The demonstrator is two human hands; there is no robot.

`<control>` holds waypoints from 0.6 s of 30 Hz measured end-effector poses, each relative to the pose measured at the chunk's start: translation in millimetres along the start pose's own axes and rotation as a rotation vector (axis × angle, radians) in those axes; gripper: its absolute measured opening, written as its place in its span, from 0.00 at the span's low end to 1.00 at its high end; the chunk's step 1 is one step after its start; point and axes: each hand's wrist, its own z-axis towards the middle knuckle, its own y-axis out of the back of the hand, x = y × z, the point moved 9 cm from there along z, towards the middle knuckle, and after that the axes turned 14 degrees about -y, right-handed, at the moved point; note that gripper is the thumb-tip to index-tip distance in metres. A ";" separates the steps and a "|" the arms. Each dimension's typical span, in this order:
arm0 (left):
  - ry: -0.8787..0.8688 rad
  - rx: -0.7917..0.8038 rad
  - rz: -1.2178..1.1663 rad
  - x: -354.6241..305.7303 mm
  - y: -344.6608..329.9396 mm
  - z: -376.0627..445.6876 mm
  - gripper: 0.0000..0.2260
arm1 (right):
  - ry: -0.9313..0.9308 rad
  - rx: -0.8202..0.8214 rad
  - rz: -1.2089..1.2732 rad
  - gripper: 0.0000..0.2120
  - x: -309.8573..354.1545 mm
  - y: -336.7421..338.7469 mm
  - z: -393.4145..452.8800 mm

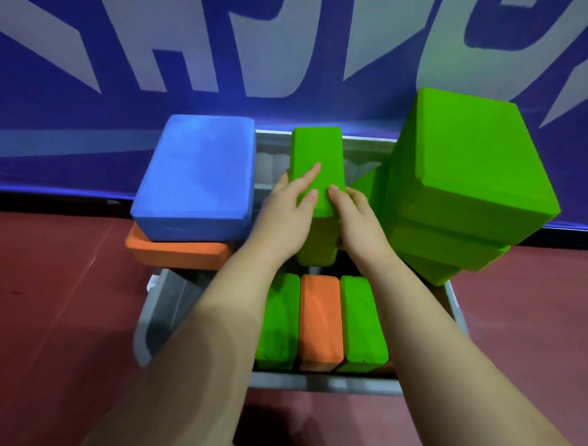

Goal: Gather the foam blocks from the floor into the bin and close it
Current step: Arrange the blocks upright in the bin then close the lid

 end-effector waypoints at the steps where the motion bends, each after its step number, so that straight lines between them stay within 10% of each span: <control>1: 0.010 0.017 0.011 6.3 -5.7 0.1 0.20 | -0.024 -0.005 0.003 0.36 -7.0 0.2 5.6; 18: 0.265 0.189 0.091 110.9 -62.8 -6.1 0.24 | 0.115 -0.094 -0.806 0.24 -40.8 -23.4 48.4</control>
